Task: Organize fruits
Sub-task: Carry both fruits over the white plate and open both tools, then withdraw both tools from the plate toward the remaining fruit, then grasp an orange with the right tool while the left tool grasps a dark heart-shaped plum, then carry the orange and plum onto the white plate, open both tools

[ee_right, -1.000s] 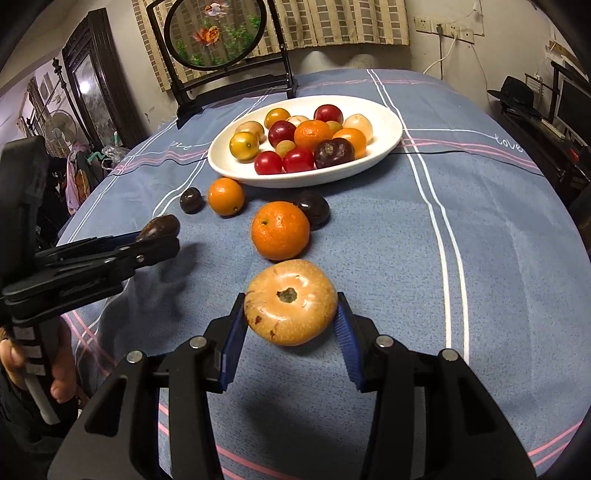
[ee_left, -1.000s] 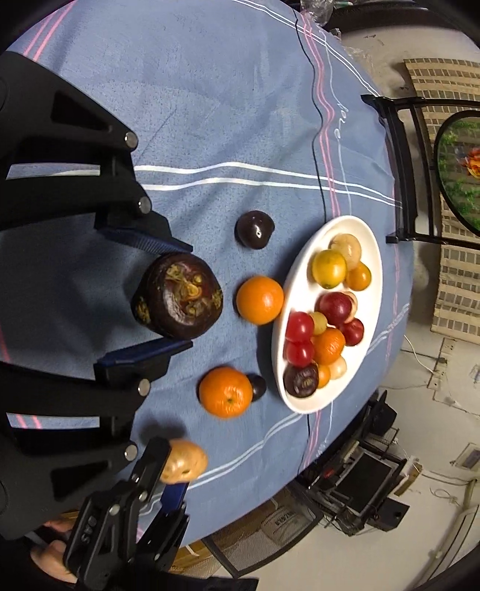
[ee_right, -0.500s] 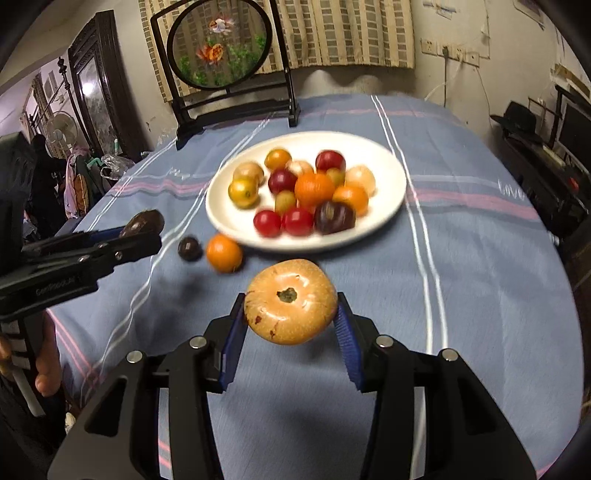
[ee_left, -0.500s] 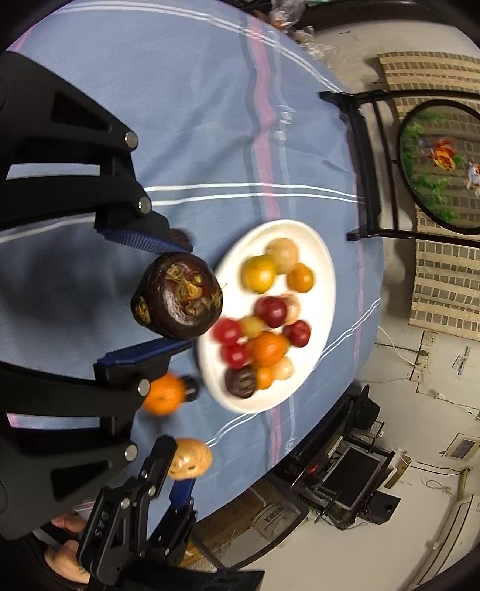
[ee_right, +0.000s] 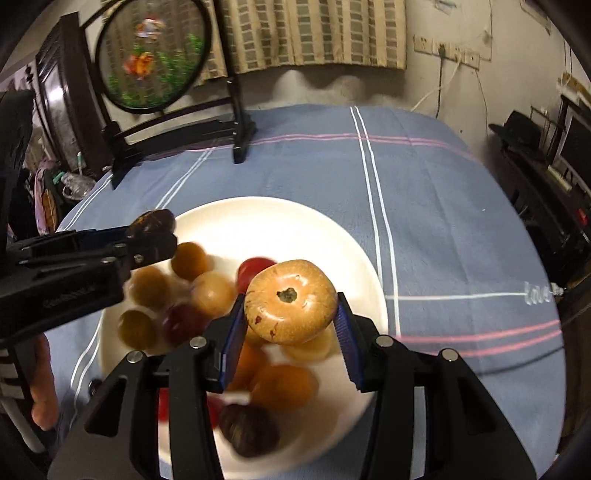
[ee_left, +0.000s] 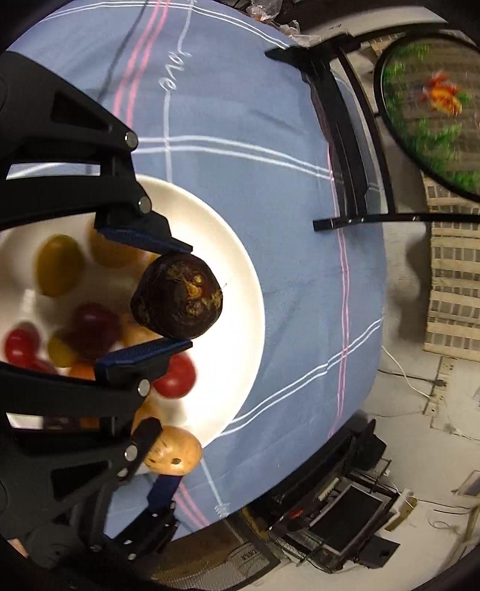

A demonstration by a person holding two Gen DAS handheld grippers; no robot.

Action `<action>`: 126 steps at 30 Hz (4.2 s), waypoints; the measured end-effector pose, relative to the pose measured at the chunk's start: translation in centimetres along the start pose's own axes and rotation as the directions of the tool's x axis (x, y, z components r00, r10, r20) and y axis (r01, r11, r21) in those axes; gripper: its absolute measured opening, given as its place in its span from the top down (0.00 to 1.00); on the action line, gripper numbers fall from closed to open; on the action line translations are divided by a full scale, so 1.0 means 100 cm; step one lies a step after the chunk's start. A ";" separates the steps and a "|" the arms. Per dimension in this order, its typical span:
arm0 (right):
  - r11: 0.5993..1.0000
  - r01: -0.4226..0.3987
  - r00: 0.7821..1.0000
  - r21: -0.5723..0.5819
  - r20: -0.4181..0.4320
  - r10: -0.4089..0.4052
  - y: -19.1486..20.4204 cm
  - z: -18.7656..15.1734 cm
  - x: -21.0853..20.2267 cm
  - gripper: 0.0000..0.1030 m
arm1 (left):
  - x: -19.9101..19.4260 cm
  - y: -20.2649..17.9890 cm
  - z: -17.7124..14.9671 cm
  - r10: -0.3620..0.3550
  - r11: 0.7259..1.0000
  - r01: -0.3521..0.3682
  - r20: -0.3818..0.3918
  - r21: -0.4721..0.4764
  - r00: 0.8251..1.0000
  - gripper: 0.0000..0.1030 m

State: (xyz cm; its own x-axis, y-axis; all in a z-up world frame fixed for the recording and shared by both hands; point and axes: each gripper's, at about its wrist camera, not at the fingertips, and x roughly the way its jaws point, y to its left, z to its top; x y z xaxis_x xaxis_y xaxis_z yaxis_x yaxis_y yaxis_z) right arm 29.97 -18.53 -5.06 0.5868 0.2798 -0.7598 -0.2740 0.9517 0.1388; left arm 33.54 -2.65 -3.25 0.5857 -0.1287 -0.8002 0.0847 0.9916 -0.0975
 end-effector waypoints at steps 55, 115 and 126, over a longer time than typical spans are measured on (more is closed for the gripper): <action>0.999 -0.038 0.997 -0.031 -0.068 0.036 0.080 -0.156 -0.075 0.31 | -0.173 0.054 -0.222 0.055 0.990 -0.042 0.087 -0.136 0.995 0.16; 0.994 -0.065 0.996 -0.083 -0.071 0.059 0.092 -0.197 -0.122 0.57 | -0.172 0.042 -0.224 -0.147 0.989 0.145 0.150 0.026 0.978 0.70; 0.994 -0.052 0.999 -0.100 0.008 0.053 0.070 -0.137 -0.124 0.57 | -0.159 0.040 -0.157 -0.128 0.991 0.123 0.125 0.042 0.984 0.70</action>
State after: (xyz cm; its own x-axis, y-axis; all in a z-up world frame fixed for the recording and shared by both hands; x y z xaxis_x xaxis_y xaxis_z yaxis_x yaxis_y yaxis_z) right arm 10.35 -17.03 -3.32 0.5778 0.3307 -0.7462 -0.3790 0.9184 0.1135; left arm 11.86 3.57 -0.22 0.6660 -0.2544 -0.7012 0.1903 0.9669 -0.1701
